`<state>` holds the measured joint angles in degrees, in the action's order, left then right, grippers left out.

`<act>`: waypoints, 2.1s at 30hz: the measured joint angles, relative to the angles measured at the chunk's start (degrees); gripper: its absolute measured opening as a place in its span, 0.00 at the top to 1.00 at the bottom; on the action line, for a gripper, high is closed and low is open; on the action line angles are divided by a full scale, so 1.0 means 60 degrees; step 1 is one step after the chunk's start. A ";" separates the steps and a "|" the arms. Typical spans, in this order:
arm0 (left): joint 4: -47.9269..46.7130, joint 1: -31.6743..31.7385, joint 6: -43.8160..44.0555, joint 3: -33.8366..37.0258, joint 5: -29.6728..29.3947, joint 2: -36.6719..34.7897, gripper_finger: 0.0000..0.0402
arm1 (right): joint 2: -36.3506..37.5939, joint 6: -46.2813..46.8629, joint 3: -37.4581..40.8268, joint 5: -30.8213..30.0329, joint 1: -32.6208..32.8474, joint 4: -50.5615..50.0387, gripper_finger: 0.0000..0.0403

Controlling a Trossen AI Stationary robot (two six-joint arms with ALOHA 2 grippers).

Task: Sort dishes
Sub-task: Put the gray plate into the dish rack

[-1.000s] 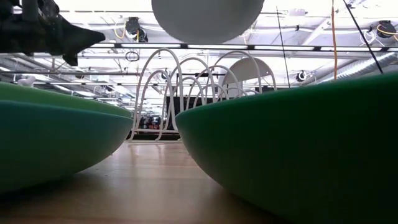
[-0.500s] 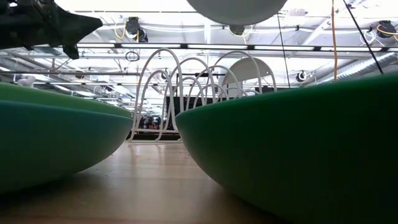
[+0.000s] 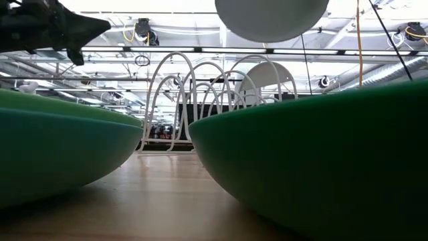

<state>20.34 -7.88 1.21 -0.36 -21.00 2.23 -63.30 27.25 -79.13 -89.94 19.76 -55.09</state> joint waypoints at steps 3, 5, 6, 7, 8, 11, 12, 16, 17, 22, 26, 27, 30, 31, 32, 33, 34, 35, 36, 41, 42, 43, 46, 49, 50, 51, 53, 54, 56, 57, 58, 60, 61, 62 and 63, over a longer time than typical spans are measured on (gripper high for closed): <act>0.0050 -0.0001 0.0000 0.0000 -0.0266 -0.0002 1.00 | -0.0349 0.0150 0.0000 0.0016 -0.0354 -0.0006 1.00; 0.0049 -0.0003 0.0002 0.0000 -0.0293 -0.0002 1.00 | -0.0532 0.0277 0.0004 0.0038 -0.0574 0.0000 1.00; 0.0048 -0.0003 0.0004 0.0000 -0.0293 0.0000 1.00 | -0.0595 0.0334 0.0004 0.0032 -0.0681 0.0008 1.00; 0.0048 -0.0003 0.0004 0.0000 -0.0293 0.0000 1.00 | -0.0648 0.0352 0.0004 0.0013 -0.0776 0.0026 1.00; 0.0048 -0.0003 0.0003 0.0000 -0.0293 -0.0002 1.00 | -0.0693 0.0356 0.0004 -0.0005 -0.0877 0.0089 1.00; 0.0047 -0.0002 0.0000 0.0000 -0.0293 -0.0002 1.00 | -0.0707 0.0340 0.0004 0.0006 -0.1079 0.0332 1.00; 0.0048 -0.0003 0.0000 0.0000 -0.0296 -0.0002 1.00 | -0.0675 0.0281 0.0004 0.0003 -0.1143 0.0471 1.00; 0.0040 -0.0001 -0.0002 0.0000 -0.0297 0.0000 1.00 | -0.0656 -0.0174 0.0004 -0.0027 -0.1314 0.1073 1.00; 0.0040 0.0000 -0.0004 0.0000 -0.0297 -0.0002 1.00 | -0.0694 -0.0315 0.0004 -0.0026 -0.1359 0.1205 1.00; 0.0030 -0.0003 -0.0004 0.0000 -0.0301 -0.0001 1.00 | -0.0815 -0.0671 0.0004 -0.0010 -0.1431 0.1369 1.00; 0.0030 -0.0003 -0.0006 0.0000 -0.0301 -0.0002 1.00 | -0.0694 -0.0604 0.0004 0.0014 -0.1429 0.1025 1.00; 0.0030 0.0000 -0.0007 0.0000 -0.0301 0.0001 1.00 | -0.0612 -0.0484 0.0004 0.0017 -0.1429 0.0894 1.00; 0.0028 -0.0003 -0.0007 0.0000 -0.0301 -0.0002 1.00 | -0.0430 0.0168 0.0004 -0.0034 -0.1429 0.0238 1.00; 0.0026 -0.0003 -0.0007 0.0000 -0.0301 0.0001 1.00 | -0.0410 0.0471 0.0004 -0.0031 -0.1429 -0.0072 1.00; 0.0026 -0.0003 -0.0007 0.0000 -0.0301 -0.0002 1.00 | -0.0404 0.0798 0.0004 -0.0014 -0.1429 -0.0372 1.00; 0.0019 -0.0003 -0.0007 0.0000 -0.0301 -0.0002 1.00 | -0.0403 0.1128 0.0004 0.0013 -0.1419 -0.0624 1.00; 0.0019 -0.0003 -0.0007 0.0000 -0.0301 -0.0002 1.00 | -0.0398 0.1413 0.0004 0.0017 -0.1398 -0.0831 1.00; 0.0019 -0.0003 -0.0007 0.0000 -0.0301 -0.0001 1.00 | -0.0390 0.1657 0.0004 0.0011 -0.1368 -0.0977 1.00; 0.0019 -0.0003 -0.0007 0.0000 -0.0301 -0.0002 1.00 | -0.0385 0.1835 0.0004 0.0004 -0.1333 -0.1061 1.00; 0.0019 -0.0003 -0.0012 0.0000 -0.0301 0.0001 1.00 | -0.0701 0.2081 0.0004 0.0016 -0.1312 -0.1075 1.00; 0.0019 -0.0003 -0.0011 0.0000 -0.0301 -0.0001 1.00 | -0.0759 0.2091 0.0004 0.0014 -0.1313 -0.1075 1.00; 0.0018 -0.0002 -0.0011 0.0000 -0.0301 -0.0001 1.00 | -0.0819 0.2101 0.0004 0.0009 -0.1315 -0.1062 1.00; 0.0019 -0.0002 -0.0006 0.0000 -0.0301 -0.0001 1.00 | -0.0975 0.2108 0.0004 -0.0013 -0.1364 -0.1006 1.00; 0.0020 -0.0003 -0.0007 0.0000 -0.0301 0.0001 1.00 | -0.1014 0.2108 0.0004 0.0002 -0.1364 -0.0995 1.00; 0.0019 -0.0002 -0.0007 0.0000 -0.0301 -0.0002 1.00 | -0.1001 0.2108 0.0004 -0.0001 -0.1376 -0.0979 1.00; 0.0019 -0.0003 -0.0007 0.0000 -0.0301 0.0000 1.00 | -0.0994 0.2108 0.0004 -0.0011 -0.1412 -0.0943 1.00; 0.0019 -0.0003 -0.0007 0.0000 -0.0301 0.0000 1.00 | -0.1001 0.2108 0.0004 -0.0011 -0.1452 -0.0929 1.00; 0.0019 -0.0003 -0.0007 0.0000 -0.0301 -0.0002 1.00 | -0.1050 0.2108 0.0004 -0.0012 -0.1477 -0.0931 1.00; 0.0022 -0.0003 -0.0007 0.0000 -0.0301 -0.0002 1.00 | -0.1185 0.2108 0.0004 -0.0023 -0.1487 -0.0931 1.00; 0.0022 -0.0003 -0.0006 0.0000 -0.0301 0.0001 1.00 | -0.1272 0.2108 0.0004 -0.0016 -0.1487 -0.0925 1.00; 0.0026 -0.0001 -0.0006 0.0000 -0.0301 -0.0002 1.00 | -0.1348 0.2108 0.0004 -0.0017 -0.1487 -0.0929 1.00; 0.0027 -0.0003 -0.0006 0.0000 -0.0301 0.0001 1.00 | -0.1490 0.2112 0.0004 -0.0040 -0.1487 -0.0898 1.00; 0.0038 -0.0002 0.0000 0.0000 -0.0300 -0.0002 1.00 | -0.1549 0.2122 0.0004 -0.0042 -0.1484 -0.0872 1.00; 0.0040 -0.0002 0.0000 0.0000 -0.0282 0.0001 1.00 | -0.1626 0.2133 0.0004 -0.0039 -0.1484 -0.0848 1.00; 0.0044 0.0001 -0.0004 0.0000 -0.0191 0.0001 1.00 | -0.1687 0.2136 0.0004 -0.0037 -0.1487 -0.0832 1.00</act>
<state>20.60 -7.88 1.19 -0.36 -22.15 2.24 -73.42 40.07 -79.11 -90.16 10.83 -60.08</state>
